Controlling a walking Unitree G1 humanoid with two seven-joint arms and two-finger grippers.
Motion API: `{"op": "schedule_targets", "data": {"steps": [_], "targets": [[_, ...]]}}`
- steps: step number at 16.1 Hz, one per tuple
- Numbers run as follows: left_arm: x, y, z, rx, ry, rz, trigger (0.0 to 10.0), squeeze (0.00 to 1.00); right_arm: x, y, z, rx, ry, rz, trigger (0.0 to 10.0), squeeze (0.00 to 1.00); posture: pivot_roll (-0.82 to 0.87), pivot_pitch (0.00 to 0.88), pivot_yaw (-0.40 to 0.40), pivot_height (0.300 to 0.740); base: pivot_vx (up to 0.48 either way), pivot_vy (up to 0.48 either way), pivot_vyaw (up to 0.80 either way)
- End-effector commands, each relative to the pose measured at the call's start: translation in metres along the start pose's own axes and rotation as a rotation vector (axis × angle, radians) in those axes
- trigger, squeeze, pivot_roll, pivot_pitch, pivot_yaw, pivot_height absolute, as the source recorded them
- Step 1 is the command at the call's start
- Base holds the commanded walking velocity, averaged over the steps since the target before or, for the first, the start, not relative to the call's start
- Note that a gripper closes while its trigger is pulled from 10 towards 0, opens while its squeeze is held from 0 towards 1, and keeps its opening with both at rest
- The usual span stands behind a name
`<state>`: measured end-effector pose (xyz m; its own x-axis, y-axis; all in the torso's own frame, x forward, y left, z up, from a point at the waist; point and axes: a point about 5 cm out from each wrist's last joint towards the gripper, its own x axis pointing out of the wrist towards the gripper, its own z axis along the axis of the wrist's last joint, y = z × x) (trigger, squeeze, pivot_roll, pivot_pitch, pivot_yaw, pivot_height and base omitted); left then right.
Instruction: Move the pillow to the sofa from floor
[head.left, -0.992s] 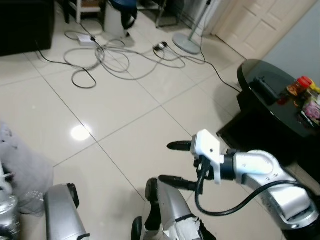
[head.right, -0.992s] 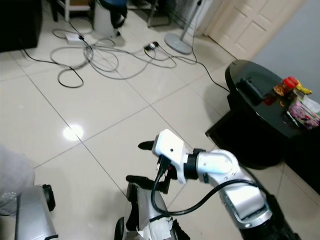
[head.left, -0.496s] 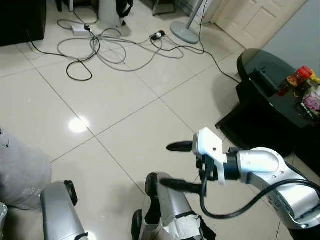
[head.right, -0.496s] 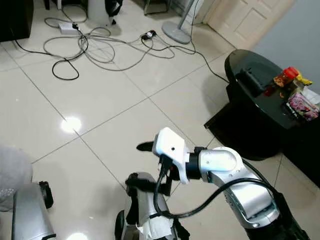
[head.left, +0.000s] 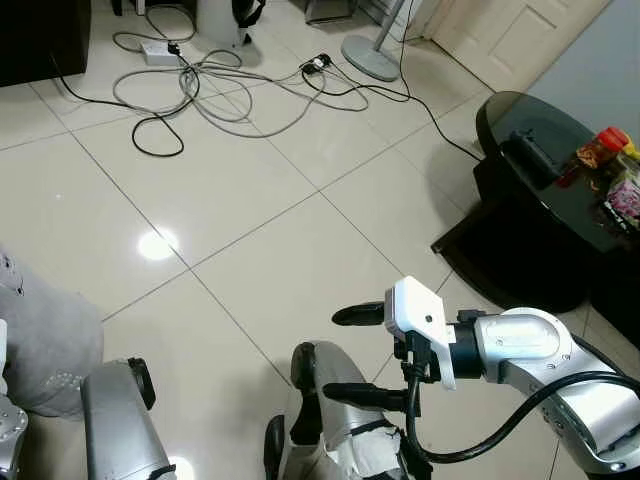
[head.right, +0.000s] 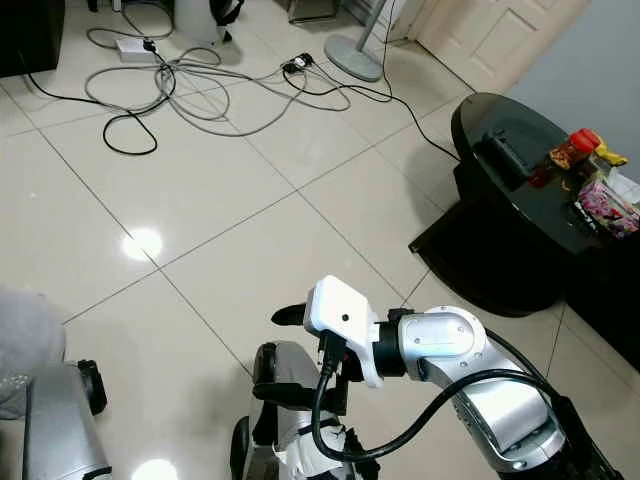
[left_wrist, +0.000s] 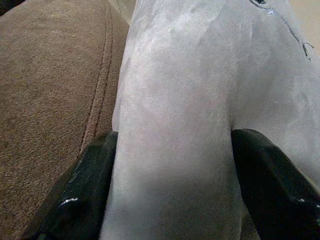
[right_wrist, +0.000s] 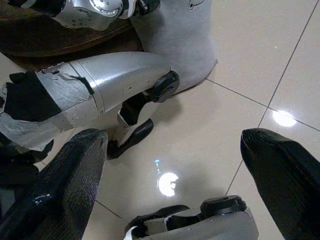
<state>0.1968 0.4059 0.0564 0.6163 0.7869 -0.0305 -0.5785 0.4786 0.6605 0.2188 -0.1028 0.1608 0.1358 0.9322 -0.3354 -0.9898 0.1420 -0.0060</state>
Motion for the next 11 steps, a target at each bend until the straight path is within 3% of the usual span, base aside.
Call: {"op": "schedule_targets", "data": {"steps": [1,4,8,11], "targets": [[-0.006,-0.009,-0.009,-0.003,0.048,-0.048,0.0,0.00,-0.004,0.002,-0.004,0.010,0.017,-0.011,10.0,0.00,-0.19,0.157,-0.400,0.541,0.000,0.000,0.00],[-0.005,-0.008,-0.008,-0.004,0.047,-0.053,0.0,0.00,-0.003,0.003,-0.006,0.013,0.013,-0.017,10.0,0.00,-0.18,0.155,-0.400,0.541,0.000,0.000,0.00],[-0.005,-0.011,-0.002,-0.025,0.008,-0.080,0.0,0.00,0.003,-0.007,-0.018,0.041,-0.009,-0.106,10.0,0.00,-0.09,0.158,-0.373,0.541,0.000,0.000,0.00],[-0.012,-0.028,0.014,-0.155,-0.085,-0.131,0.0,0.00,0.017,-0.018,-0.030,0.068,-0.048,-0.206,10.0,0.00,0.00,0.142,-0.289,0.541,0.000,0.000,0.00]]}}
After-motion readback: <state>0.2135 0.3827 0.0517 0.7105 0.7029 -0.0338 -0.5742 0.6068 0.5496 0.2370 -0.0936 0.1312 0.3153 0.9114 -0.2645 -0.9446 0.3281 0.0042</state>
